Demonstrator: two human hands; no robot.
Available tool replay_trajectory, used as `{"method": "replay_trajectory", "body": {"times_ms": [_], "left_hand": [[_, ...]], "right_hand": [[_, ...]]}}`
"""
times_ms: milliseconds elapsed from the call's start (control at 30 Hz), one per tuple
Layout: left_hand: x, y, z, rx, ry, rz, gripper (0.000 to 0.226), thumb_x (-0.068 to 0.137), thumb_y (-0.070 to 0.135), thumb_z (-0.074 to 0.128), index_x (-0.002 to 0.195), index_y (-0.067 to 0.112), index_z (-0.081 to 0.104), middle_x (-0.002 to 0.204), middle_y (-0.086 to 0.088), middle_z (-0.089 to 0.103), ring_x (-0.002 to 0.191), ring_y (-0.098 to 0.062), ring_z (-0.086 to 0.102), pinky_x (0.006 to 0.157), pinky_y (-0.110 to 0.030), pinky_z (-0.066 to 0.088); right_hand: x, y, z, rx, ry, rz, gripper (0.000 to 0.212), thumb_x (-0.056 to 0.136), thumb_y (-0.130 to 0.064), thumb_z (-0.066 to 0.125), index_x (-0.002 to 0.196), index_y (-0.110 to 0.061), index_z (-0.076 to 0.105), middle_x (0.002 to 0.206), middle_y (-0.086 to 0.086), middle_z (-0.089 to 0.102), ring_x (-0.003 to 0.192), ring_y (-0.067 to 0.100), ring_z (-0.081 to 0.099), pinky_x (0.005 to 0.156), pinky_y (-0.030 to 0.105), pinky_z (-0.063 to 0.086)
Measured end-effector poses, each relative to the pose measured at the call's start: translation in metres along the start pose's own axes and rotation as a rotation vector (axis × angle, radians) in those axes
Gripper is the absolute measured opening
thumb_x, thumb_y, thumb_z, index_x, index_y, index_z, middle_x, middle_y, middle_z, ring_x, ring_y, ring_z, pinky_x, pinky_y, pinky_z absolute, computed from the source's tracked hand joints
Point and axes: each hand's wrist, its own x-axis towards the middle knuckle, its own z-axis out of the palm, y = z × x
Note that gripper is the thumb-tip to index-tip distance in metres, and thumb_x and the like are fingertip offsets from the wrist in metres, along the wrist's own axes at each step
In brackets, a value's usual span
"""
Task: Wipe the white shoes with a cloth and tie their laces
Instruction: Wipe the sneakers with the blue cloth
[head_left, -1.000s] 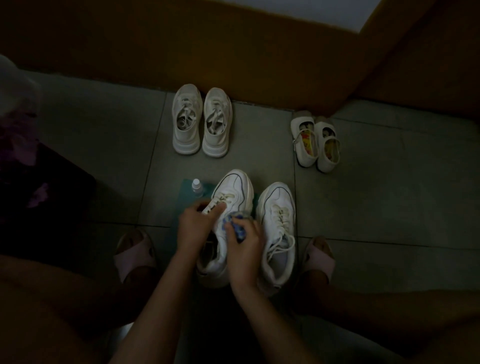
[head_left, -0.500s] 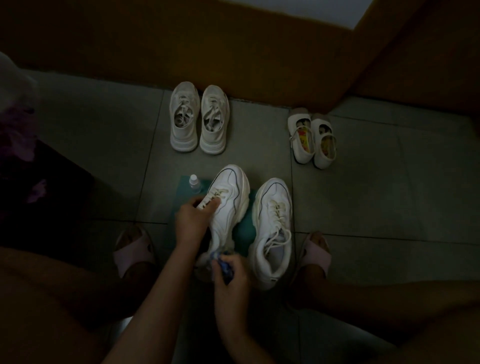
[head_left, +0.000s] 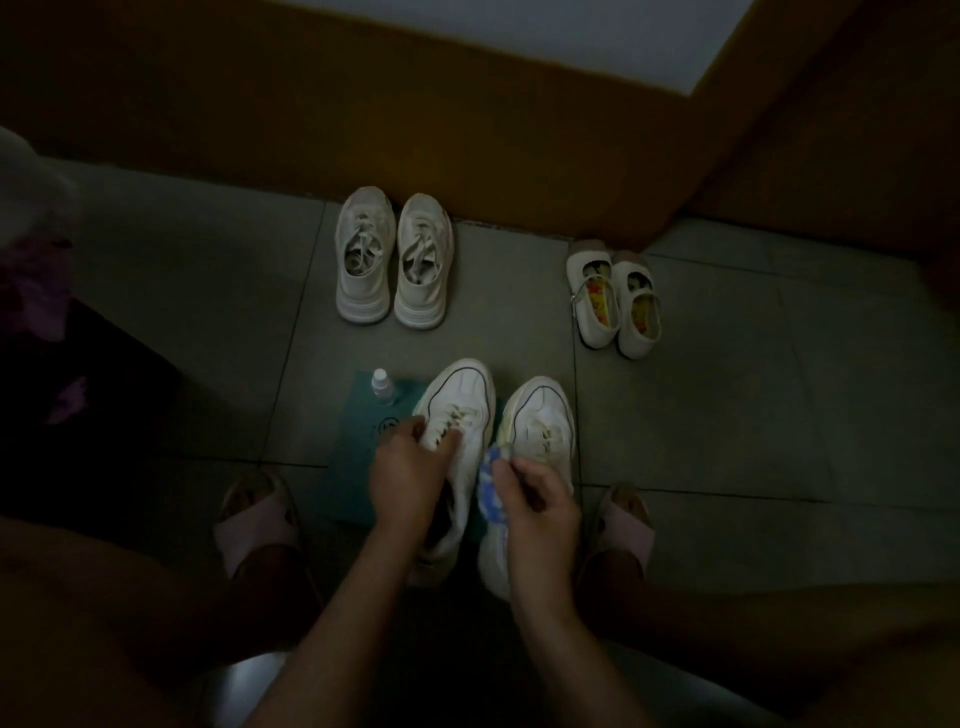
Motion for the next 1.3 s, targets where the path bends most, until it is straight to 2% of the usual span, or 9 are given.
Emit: {"method": "replay_trajectory", "body": {"times_ms": [233, 333, 433, 567, 800, 933, 1033, 1133, 1300], "left_hand": [[-0.003, 0.010, -0.006, -0.026, 0.029, -0.047, 0.062, 0.079, 0.059, 0.059, 0.122, 0.013, 0.056, 0.121, -0.008, 0.061, 0.112, -0.026, 0.057, 0.087, -0.032, 0.043], [0.001, 0.023, -0.017, -0.317, 0.104, -0.038, 0.045, 0.086, 0.051, 0.055, 0.117, 0.018, 0.060, 0.116, -0.002, 0.064, 0.106, -0.017, 0.060, 0.086, -0.026, 0.043], [0.010, 0.039, -0.025, -0.660, -0.070, -0.096, 0.031, 0.090, 0.039, 0.056, 0.113, 0.019, 0.062, 0.112, -0.002, 0.065, 0.101, -0.015, 0.062, 0.091, -0.037, 0.051], [0.015, 0.049, -0.033, -0.791, -0.272, -0.086, 0.018, 0.093, 0.029, 0.053, 0.101, 0.017, 0.064, 0.098, -0.006, 0.069, 0.089, -0.013, 0.067, 0.074, -0.025, 0.054], [0.039, 0.042, -0.040, -0.633, -0.046, -0.012, 0.023, 0.089, 0.023, 0.062, 0.099, 0.003, 0.066, 0.090, -0.014, 0.068, 0.082, -0.022, 0.066, 0.059, -0.015, 0.052], [0.056, 0.053, -0.033, -0.471, -0.031, 0.122, 0.015, 0.086, 0.020, 0.064, 0.097, 0.009, 0.065, 0.082, -0.005, 0.065, 0.073, -0.013, 0.062, 0.061, -0.016, 0.049], [0.073, 0.062, -0.021, -0.344, -0.078, 0.210, 0.021, 0.086, 0.022, 0.064, 0.103, 0.011, 0.065, 0.089, -0.004, 0.067, 0.074, -0.009, 0.062, 0.060, -0.011, 0.048], [0.091, 0.065, -0.009, -0.256, -0.161, 0.259, 0.029, 0.085, 0.021, 0.065, 0.111, 0.008, 0.063, 0.098, -0.011, 0.068, 0.089, -0.023, 0.065, 0.080, -0.036, 0.054], [0.095, 0.058, 0.008, -0.101, -0.266, 0.313, 0.034, 0.087, 0.018, 0.064, 0.119, 0.007, 0.062, 0.110, -0.010, 0.066, 0.100, -0.017, 0.059, 0.078, -0.018, 0.039]], "right_hand": [[0.060, -0.022, 0.017, -0.062, -0.045, -0.048, 0.012, 0.085, -0.013, 0.066, 0.092, -0.003, 0.068, 0.083, 0.002, 0.066, 0.079, 0.012, 0.063, 0.072, 0.024, 0.050], [0.076, -0.032, 0.031, -0.038, -0.045, -0.048, 0.009, 0.085, -0.014, 0.066, 0.090, -0.006, 0.067, 0.083, 0.003, 0.067, 0.079, 0.015, 0.064, 0.073, 0.027, 0.052], [0.078, -0.037, 0.050, -0.029, -0.056, -0.055, 0.007, 0.085, -0.015, 0.067, 0.089, -0.009, 0.067, 0.087, 0.008, 0.069, 0.081, 0.018, 0.066, 0.077, 0.032, 0.053], [0.066, -0.033, 0.069, -0.128, -0.225, -0.105, 0.012, 0.092, -0.015, 0.056, 0.088, -0.020, 0.066, 0.092, 0.002, 0.069, 0.088, 0.014, 0.066, 0.082, 0.030, 0.052], [0.074, -0.011, 0.055, -0.311, -0.102, -0.103, 0.030, 0.090, -0.016, 0.058, 0.120, -0.019, 0.059, 0.125, -0.001, 0.057, 0.118, 0.014, 0.052, 0.097, 0.024, 0.042], [0.061, 0.010, 0.060, -0.767, -0.185, -0.042, 0.081, 0.082, -0.047, 0.062, 0.148, -0.023, 0.021, 0.153, 0.001, 0.025, 0.140, 0.019, 0.025, 0.109, 0.030, 0.029], [0.051, 0.016, 0.066, -0.896, -0.244, 0.059, 0.095, 0.082, -0.056, 0.057, 0.150, -0.022, 0.000, 0.158, 0.000, 0.004, 0.144, 0.021, 0.013, 0.112, 0.038, 0.024], [0.056, 0.020, 0.063, -0.944, -0.234, 0.058, 0.087, 0.087, -0.050, 0.054, 0.150, -0.021, 0.003, 0.158, 0.001, 0.006, 0.143, 0.022, 0.016, 0.110, 0.035, 0.027], [0.064, 0.034, 0.058, -0.859, -0.245, 0.054, 0.089, 0.068, -0.074, 0.029, 0.143, -0.026, 0.031, 0.144, 0.002, 0.041, 0.127, 0.018, 0.045, 0.104, 0.031, 0.038]]}}
